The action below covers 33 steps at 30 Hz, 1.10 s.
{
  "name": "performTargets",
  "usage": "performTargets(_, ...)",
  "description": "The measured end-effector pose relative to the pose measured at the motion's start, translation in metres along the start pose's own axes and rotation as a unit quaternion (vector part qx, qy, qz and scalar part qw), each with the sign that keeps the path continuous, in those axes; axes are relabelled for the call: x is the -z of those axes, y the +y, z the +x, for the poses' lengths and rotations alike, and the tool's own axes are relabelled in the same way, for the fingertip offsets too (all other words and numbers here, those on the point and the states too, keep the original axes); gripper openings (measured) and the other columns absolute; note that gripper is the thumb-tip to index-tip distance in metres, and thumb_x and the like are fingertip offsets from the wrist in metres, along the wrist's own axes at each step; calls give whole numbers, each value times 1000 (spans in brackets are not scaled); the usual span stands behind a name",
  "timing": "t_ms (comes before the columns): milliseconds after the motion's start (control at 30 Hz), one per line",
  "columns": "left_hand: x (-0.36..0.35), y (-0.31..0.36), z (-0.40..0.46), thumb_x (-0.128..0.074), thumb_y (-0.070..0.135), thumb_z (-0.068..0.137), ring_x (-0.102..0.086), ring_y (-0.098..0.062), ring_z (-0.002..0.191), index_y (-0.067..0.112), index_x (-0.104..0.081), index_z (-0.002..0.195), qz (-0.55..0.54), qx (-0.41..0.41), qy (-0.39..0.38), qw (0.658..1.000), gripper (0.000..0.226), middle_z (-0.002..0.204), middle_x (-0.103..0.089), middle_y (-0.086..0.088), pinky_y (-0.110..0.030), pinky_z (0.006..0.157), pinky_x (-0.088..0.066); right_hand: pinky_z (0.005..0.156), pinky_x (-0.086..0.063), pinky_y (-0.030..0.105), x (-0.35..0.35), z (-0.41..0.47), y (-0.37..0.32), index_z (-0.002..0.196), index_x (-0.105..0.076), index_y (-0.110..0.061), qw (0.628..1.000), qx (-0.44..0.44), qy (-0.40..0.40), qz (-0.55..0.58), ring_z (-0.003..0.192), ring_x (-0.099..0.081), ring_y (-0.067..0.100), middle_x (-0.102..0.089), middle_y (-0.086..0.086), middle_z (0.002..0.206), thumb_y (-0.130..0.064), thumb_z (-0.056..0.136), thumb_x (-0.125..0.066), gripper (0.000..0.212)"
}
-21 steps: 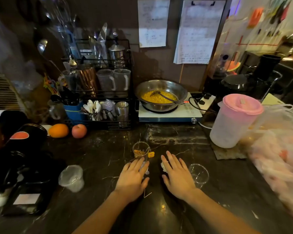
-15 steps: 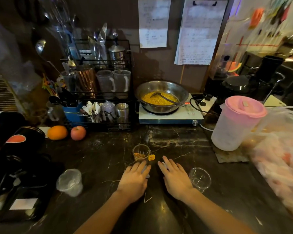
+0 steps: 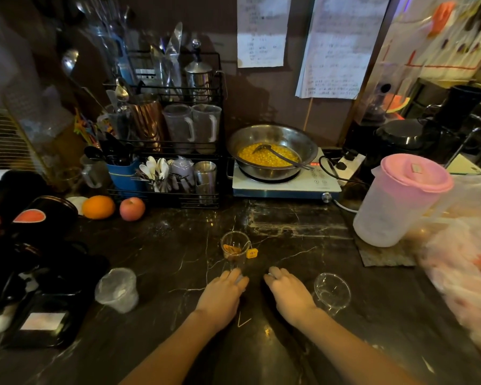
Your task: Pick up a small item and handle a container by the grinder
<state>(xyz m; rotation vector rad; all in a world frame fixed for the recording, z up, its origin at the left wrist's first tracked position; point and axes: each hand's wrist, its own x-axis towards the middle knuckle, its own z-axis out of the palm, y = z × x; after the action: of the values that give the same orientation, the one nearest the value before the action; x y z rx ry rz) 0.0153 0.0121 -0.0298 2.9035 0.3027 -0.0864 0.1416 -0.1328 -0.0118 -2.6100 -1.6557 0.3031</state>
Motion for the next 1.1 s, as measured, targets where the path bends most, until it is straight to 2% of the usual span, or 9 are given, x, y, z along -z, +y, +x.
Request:
performTargets(267, 12, -6, -19, -48, 14, 99, -42, -15, 128, 25, -41, 141, -43, 21, 63, 997, 44, 145, -40, 1, -29, 103, -42, 101, -45, 33, 8, 6, -19, 134, -52, -12, 996, 43, 53, 53, 124, -49, 24, -46, 8, 140, 1, 91, -56, 46)
performTargets(367, 20, -13, -33, -49, 16, 99, -44, -12, 123, 26, -47, 134, -57, 47, 90, 993, 37, 140, -41, 3, -27, 100, -44, 94, -50, 34, 9, 12, -31, 130, -56, -14, 992, 63, 83, 75, 120, -53, 23, -50, 5, 134, -1, 92, -56, 40)
performTargets(567, 40, -35, -76, -53, 18, 98, -49, -13, 118, 24, -52, 128, -53, 119, 162, 978, 31, 137, -44, 2, -25, 91, -50, 91, -52, 30, 13, 29, -70, 127, -60, -14, 977, 129, 120, 117, 115, -60, 21, -51, 5, 136, -2, 93, -59, 36)
performTargets(667, 52, -49, -97, -57, 17, 97, -55, -17, 115, 19, -56, 127, -41, 153, 205, 966, 31, 135, -48, -2, -28, 92, -52, 78, -51, 26, 17, 41, -94, 120, -63, -12, 969, 158, 132, 138, 96, -65, 20, -53, 3, 124, -5, 92, -62, 29)
performTargets(767, 70, -62, -117, -63, 10, 93, -61, -21, 107, 12, -64, 118, -27, 167, 248, 954, 26, 126, -56, -6, -32, 88, -55, 68, -43, 21, 24, 55, -117, 114, -65, -14, 959, 188, 139, 157, 79, -61, 14, -49, -1, 111, -5, 89, -66, 26)
performTargets(867, 81, -86, -133, -63, 11, 92, -65, -21, 99, 13, -66, 111, -65, 195, 296, 933, 19, 123, -55, -5, -36, 83, -57, 66, -50, 26, 34, 69, -139, 115, -65, -11, 946, 211, 156, 190, 75, -60, 13, -49, 0, 108, -7, 89, -67, 27)
performTargets(967, 86, -110, -145, -63, 10, 93, -62, -18, 98, 14, -64, 114, -111, 219, 337, 909, 21, 120, -53, -4, -30, 82, -53, 67, -54, 34, 43, 83, -160, 117, -65, -10, 933, 236, 170, 214, 75, -60, 15, -49, 1, 107, -8, 91, -65, 26)
performTargets(1100, 88, -127, -152, -67, 8, 89, -61, -21, 100, 16, -63, 117, -143, 240, 342, 897, 29, 116, -58, -4, -34, 84, -51, 70, -54, 32, 49, 96, -179, 118, -66, -10, 924, 243, 178, 236, 78, -60, 14, -50, 0, 107, -8, 92, -64, 26)
